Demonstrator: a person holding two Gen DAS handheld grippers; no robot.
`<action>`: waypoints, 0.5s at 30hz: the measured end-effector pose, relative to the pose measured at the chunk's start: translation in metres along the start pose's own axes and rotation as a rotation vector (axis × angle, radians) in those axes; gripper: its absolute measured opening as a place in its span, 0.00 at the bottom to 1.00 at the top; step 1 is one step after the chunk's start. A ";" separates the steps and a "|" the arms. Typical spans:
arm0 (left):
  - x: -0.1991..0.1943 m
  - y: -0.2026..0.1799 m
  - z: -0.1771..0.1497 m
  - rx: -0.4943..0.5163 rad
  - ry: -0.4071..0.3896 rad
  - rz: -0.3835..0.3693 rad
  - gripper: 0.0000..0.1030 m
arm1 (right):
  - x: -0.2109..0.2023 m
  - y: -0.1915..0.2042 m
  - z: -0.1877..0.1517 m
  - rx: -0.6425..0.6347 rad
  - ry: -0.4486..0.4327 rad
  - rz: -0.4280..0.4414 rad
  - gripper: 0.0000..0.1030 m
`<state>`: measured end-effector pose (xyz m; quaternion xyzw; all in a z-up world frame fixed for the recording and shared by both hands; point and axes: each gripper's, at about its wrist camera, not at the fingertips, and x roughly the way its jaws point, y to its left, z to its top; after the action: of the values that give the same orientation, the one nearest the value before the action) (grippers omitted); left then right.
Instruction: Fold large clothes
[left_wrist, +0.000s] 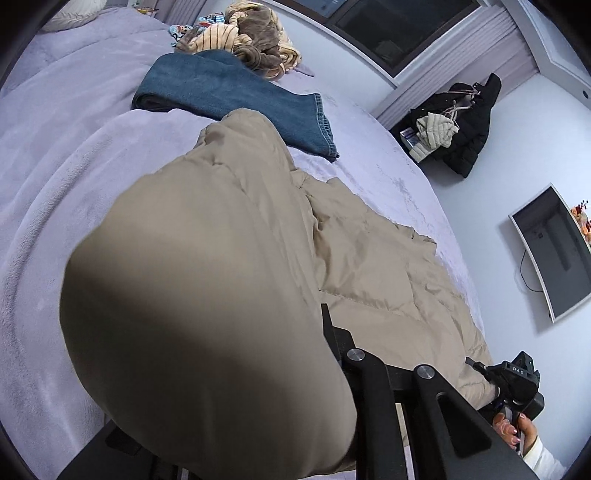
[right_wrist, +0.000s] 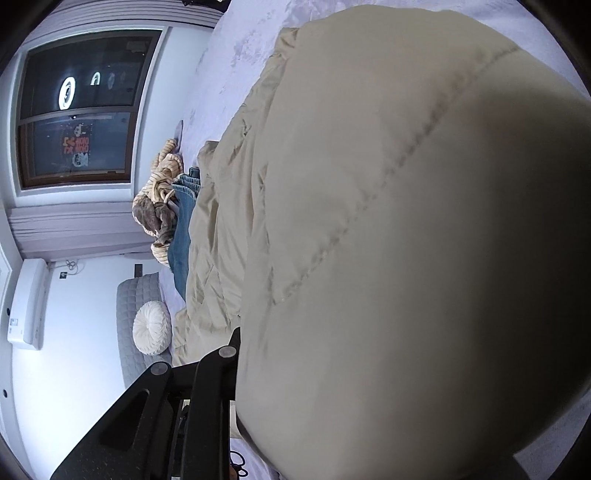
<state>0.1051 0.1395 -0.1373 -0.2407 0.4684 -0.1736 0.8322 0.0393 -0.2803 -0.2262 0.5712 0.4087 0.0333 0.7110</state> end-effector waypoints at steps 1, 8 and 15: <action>-0.006 0.000 -0.005 0.000 0.005 -0.005 0.20 | -0.005 0.000 -0.006 -0.002 0.001 -0.004 0.24; -0.060 0.010 -0.076 -0.033 0.042 0.009 0.20 | -0.038 -0.017 -0.044 0.007 0.046 -0.045 0.24; -0.112 0.014 -0.160 -0.068 0.118 0.061 0.20 | -0.076 -0.052 -0.082 0.032 0.119 -0.050 0.24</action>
<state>-0.0883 0.1708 -0.1388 -0.2440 0.5293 -0.1462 0.7994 -0.0832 -0.2729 -0.2299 0.5693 0.4648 0.0429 0.6768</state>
